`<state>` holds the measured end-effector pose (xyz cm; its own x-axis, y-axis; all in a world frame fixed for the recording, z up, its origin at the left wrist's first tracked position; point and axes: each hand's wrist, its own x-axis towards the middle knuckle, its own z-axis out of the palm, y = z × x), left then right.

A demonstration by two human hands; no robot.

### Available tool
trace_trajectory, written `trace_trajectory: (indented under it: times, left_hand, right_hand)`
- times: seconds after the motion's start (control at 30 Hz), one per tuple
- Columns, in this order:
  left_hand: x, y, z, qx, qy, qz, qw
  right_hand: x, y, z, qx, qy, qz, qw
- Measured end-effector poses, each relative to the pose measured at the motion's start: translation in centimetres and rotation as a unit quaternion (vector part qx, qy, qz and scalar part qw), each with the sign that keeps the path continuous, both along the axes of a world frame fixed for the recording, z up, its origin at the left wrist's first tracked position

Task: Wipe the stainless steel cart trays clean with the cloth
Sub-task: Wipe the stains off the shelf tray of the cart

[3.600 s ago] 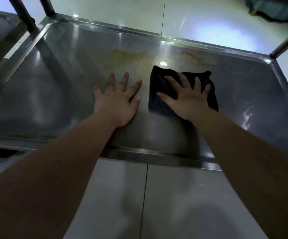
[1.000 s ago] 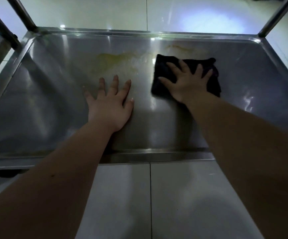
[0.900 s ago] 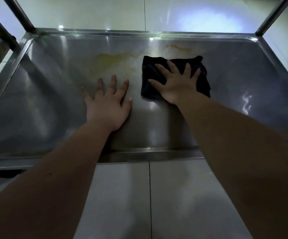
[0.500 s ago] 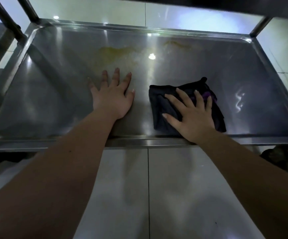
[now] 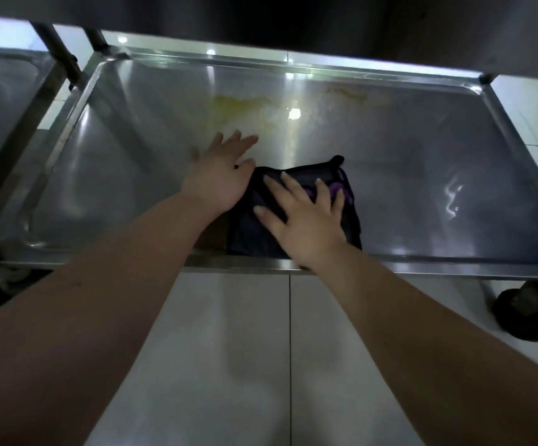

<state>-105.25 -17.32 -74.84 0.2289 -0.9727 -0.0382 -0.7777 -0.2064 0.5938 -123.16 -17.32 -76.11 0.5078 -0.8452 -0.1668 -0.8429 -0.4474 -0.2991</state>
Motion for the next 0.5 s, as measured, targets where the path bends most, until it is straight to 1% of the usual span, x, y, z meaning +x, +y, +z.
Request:
trace_trajectory:
  times: [0.03, 0.07, 0.1, 0.13, 0.2, 0.23, 0.3, 0.37, 0.43, 0.5]
  left_hand:
    - [-0.1, 0.7, 0.1, -0.011, 0.014, 0.002, 1.000]
    - [-0.3, 1.4, 0.0, -0.020, 0.020, -0.002, 1.000]
    - [-0.6, 2.1, -0.1, -0.026, 0.001, -0.011, 1.000]
    - [-0.8, 2.8, -0.2, -0.026, -0.036, -0.022, 0.999]
    - [-0.9, 3.5, -0.4, -0.026, -0.095, -0.034, 0.995]
    - [-0.8, 3.7, -0.5, -0.030, -0.106, -0.033, 0.993]
    - [-0.6, 4.1, -0.6, -0.043, -0.109, -0.028, 0.993]
    - [-0.3, 4.5, -0.8, -0.042, -0.106, -0.024, 0.993]
    - [-0.2, 4.8, -0.9, -0.040, -0.077, -0.012, 0.996]
    - [-0.1, 4.7, -0.7, -0.057, -0.046, 0.001, 0.997]
  right_hand:
    - [-1.0, -0.5, 0.4, -0.009, -0.043, -0.011, 0.999]
    - [-2.0, -1.3, 0.8, -0.032, -0.066, -0.025, 0.997]
    - [-3.1, -2.3, 1.1, -0.056, -0.064, -0.034, 0.996]
    - [-4.1, -3.4, 1.4, -0.063, -0.048, -0.040, 0.996]
    - [-5.9, -5.1, 1.6, -0.025, -0.012, -0.041, 0.999]
    - [-6.5, -5.5, 1.6, 0.002, -0.007, -0.038, 0.999]
    - [-7.3, -5.5, 1.5, 0.025, -0.049, -0.033, 0.998]
    - [-7.4, -5.1, 1.3, 0.002, -0.119, -0.028, 0.992]
    - [-7.1, -4.6, 1.1, -0.026, -0.155, -0.045, 0.987]
    - [-6.6, -4.6, 1.4, -0.042, -0.180, -0.068, 0.980]
